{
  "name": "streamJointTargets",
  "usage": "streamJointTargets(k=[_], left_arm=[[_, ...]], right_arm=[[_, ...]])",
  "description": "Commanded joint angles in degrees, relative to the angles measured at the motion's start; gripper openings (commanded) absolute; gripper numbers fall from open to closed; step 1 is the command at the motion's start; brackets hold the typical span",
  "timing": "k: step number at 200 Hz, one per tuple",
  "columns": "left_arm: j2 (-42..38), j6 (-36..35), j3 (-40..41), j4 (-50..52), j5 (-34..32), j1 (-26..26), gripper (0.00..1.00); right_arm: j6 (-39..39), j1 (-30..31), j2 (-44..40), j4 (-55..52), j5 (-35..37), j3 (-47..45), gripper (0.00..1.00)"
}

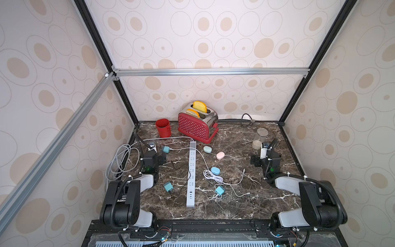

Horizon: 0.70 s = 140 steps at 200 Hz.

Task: Charge the bluetooth headset
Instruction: Pick up the plug from the center of the board.

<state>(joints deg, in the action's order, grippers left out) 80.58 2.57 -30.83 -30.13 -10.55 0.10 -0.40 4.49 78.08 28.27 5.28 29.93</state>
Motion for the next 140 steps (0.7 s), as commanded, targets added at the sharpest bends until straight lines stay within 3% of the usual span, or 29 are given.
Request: streamJointTargets(k=[1, 21, 55, 103, 140], left_arm=[[-2.18, -0.89, -10.08, 15.77, 0.01, -0.26, 0.98], [1.12, -2.81, -17.72, 25.42, 6.12, -0.27, 0.95], [8.44, -6.46, -28.2, 39.18, 12.01, -0.49, 0.89], [20.8, -4.48, -45.35, 61.03, 10.4, -2.16, 0.8], [25.96, -2.32, -50.14, 65.46, 8.78, -4.76, 0.75]], right_arm=[[3.87, 0.56, -4.58, -17.98, -7.17, 9.21, 0.89], [3.4, 1.89, -3.69, -25.16, -17.25, 14.41, 0.85], [2.36, 4.14, -0.04, -34.5, -28.04, 20.68, 0.78], [-1.11, 9.67, 4.8, -47.68, -30.59, 29.06, 0.78], [0.8, 10.52, 6.43, -49.8, -32.4, 31.1, 0.74]])
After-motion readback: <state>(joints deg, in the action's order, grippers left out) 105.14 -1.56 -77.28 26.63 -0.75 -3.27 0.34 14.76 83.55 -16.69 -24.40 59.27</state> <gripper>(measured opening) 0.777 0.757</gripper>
